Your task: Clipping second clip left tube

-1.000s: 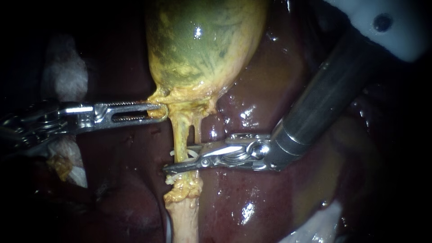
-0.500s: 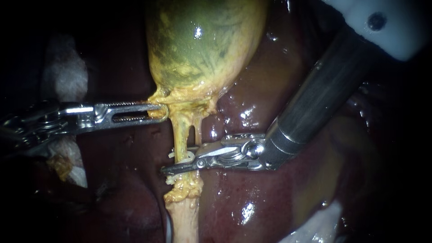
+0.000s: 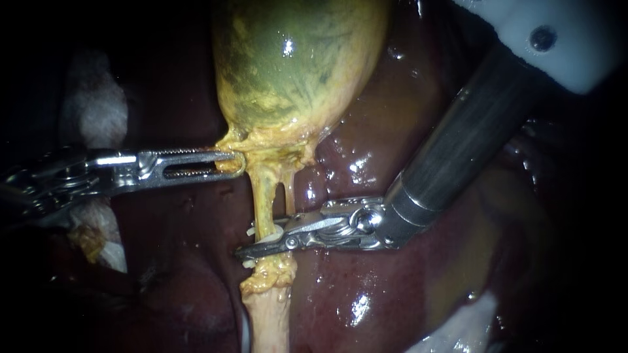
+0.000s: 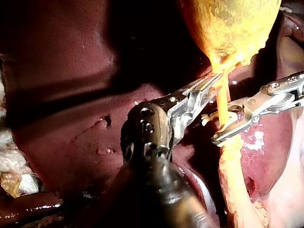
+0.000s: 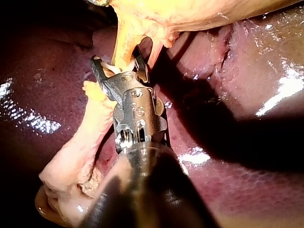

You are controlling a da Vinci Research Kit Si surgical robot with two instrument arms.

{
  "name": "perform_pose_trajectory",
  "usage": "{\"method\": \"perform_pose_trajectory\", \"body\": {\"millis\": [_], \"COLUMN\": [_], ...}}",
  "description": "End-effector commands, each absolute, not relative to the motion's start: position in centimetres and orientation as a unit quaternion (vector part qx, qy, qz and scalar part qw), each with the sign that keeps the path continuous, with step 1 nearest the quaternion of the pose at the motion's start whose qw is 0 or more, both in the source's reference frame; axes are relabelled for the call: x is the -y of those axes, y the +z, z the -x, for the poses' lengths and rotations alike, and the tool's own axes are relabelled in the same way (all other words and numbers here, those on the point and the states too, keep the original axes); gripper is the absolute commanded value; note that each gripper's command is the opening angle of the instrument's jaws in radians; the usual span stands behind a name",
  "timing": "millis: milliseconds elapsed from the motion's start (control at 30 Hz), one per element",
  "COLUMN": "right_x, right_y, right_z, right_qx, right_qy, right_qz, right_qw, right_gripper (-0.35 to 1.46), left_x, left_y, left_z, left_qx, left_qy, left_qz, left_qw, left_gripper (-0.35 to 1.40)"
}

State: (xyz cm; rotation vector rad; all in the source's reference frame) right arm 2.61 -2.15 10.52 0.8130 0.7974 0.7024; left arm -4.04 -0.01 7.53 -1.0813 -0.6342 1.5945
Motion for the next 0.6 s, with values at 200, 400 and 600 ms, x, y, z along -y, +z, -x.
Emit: {"method": "perform_pose_trajectory", "body": {"millis": [200,400,600], "right_x": [2.16,2.18,2.17], "right_y": [10.53,10.55,10.57], "right_z": [-2.6,-2.6,-2.6], "right_qx": [-0.37,-0.366,-0.345], "right_qy": [0.325,0.327,0.33], "right_qz": [-0.377,-0.38,-0.379], "right_qw": [0.785,0.784,0.793], "right_gripper": [0.44,0.33,-0.15], "left_x": [0.01,0.02,0.02], "left_y": [7.54,7.54,7.54], "left_z": [4.05,4.05,4.05], "left_qx": [0.266,0.267,0.267], "left_qy": [0.667,0.668,0.668], "left_qz": [0.453,0.452,0.452], "left_qw": [0.528,0.527,0.527], "left_gripper": [-0.35,-0.35,-0.35]}}
